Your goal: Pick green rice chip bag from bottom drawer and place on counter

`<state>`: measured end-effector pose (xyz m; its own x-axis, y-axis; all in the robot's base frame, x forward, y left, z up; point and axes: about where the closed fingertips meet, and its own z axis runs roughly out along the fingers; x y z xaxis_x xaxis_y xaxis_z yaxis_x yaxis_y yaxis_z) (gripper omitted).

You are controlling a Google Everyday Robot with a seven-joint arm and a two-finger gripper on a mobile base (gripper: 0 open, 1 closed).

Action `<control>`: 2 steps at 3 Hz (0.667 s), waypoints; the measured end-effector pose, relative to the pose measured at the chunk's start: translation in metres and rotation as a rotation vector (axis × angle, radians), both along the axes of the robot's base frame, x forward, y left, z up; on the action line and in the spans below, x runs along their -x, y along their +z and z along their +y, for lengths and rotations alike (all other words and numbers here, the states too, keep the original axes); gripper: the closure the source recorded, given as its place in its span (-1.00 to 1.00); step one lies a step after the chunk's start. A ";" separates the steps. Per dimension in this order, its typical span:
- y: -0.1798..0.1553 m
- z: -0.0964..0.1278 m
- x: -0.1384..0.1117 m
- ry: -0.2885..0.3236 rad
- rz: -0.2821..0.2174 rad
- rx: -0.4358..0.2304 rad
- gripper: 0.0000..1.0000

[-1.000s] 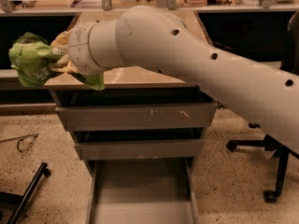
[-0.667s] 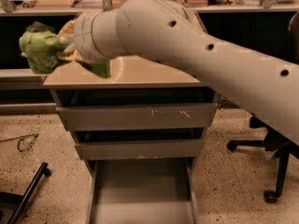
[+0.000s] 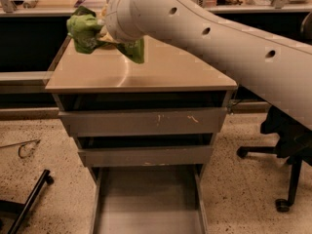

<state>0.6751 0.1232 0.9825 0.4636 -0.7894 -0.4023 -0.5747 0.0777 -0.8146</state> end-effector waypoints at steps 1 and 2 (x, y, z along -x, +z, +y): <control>-0.043 -0.035 -0.018 -0.120 0.102 -0.051 1.00; -0.090 -0.053 -0.023 -0.168 0.215 -0.103 1.00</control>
Offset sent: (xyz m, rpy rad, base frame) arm 0.0274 -0.0741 -0.1471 0.1556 0.3455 -0.2088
